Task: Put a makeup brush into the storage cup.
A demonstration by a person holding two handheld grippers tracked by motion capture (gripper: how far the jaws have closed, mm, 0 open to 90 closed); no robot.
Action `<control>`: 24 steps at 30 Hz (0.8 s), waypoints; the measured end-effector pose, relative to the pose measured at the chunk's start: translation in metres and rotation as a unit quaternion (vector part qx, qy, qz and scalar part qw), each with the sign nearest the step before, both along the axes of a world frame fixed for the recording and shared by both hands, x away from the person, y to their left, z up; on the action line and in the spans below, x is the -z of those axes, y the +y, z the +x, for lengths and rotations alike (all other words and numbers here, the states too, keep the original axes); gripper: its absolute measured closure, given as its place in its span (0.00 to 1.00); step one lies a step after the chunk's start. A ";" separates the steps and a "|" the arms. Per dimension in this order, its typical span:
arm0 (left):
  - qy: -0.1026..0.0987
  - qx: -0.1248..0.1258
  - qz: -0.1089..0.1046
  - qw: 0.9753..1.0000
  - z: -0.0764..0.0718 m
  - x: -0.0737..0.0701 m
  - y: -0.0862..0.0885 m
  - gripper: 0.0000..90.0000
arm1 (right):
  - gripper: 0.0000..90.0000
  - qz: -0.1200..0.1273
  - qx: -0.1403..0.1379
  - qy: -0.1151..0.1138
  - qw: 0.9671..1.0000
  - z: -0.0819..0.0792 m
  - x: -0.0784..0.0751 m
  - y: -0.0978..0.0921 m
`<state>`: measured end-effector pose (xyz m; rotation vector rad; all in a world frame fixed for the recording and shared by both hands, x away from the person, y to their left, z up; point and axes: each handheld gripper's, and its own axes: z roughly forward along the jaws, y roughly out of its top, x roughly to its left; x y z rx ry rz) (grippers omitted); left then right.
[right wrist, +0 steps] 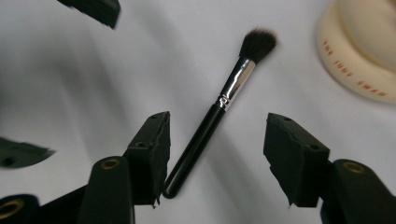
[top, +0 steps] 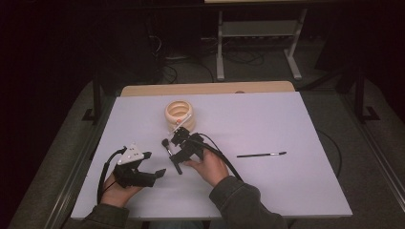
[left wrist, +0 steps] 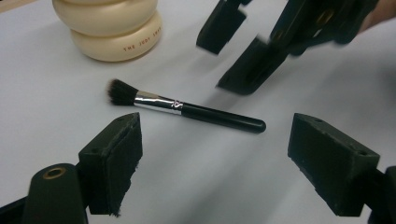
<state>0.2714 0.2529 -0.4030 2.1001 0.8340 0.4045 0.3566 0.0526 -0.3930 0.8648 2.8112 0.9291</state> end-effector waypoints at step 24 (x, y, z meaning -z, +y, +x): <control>0.001 -0.002 0.003 1.000 0.002 0.001 0.000 0.20 | 0.83 -0.083 0.040 -0.005 0.996 -0.004 0.033 0.032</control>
